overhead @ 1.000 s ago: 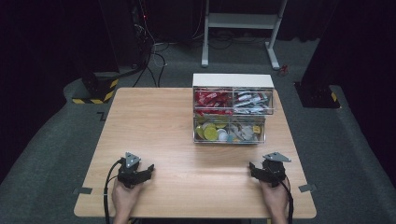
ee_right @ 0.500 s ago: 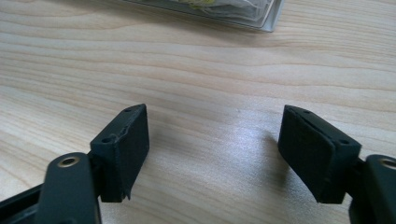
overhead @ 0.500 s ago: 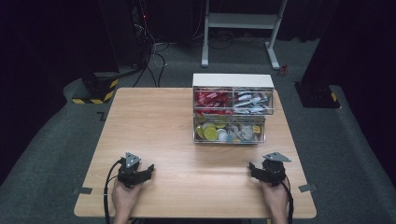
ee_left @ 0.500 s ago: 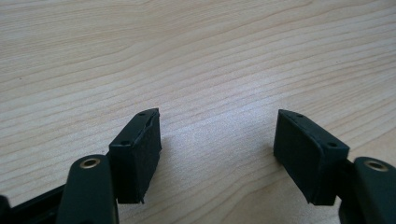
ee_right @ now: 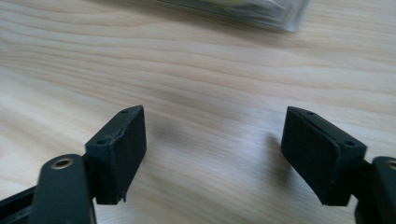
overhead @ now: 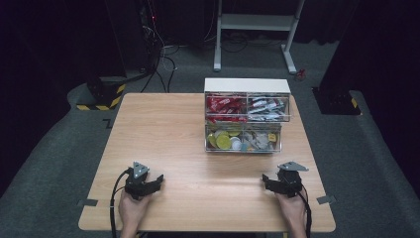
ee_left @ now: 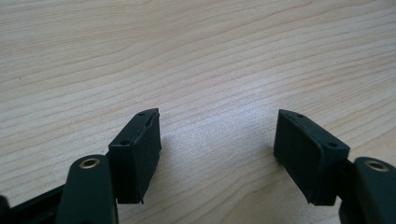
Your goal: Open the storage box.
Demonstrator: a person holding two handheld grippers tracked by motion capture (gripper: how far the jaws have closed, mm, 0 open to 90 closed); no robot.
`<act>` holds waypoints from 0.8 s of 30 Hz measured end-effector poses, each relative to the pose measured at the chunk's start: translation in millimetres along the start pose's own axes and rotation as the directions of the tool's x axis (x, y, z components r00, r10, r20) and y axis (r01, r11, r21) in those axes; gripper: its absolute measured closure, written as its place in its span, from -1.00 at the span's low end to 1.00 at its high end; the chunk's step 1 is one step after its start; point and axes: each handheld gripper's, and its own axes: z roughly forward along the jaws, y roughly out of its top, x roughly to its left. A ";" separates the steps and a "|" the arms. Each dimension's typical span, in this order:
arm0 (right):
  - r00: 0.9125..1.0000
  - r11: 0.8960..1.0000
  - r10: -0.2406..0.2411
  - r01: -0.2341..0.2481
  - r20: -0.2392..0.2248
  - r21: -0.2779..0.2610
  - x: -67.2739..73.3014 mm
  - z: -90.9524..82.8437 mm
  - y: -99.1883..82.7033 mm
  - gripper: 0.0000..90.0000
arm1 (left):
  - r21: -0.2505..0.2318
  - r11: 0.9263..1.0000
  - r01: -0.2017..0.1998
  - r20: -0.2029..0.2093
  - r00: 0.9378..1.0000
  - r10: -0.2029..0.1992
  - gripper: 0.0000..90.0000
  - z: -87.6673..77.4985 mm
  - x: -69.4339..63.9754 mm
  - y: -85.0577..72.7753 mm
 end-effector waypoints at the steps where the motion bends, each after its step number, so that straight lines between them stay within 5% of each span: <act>1: 1.000 1.000 -0.007 0.007 -0.017 -0.009 1.2 -0.7 0.0 -0.51 | 0.000 1.000 0.001 0.000 1.000 -0.001 -0.29 0.0 0.0 0.0; 5: 0.995 0.999 -0.016 0.013 -0.101 -0.030 3.1 -2.0 0.0 -0.59 | 0.000 1.000 0.001 0.001 1.000 -0.001 -0.29 0.0 0.0 0.0; 24: 0.989 0.995 -0.028 0.014 -0.148 -0.099 7.7 -13.7 6.2 -0.43 | 0.000 1.000 0.001 0.000 1.000 -0.001 -0.29 0.0 0.0 0.0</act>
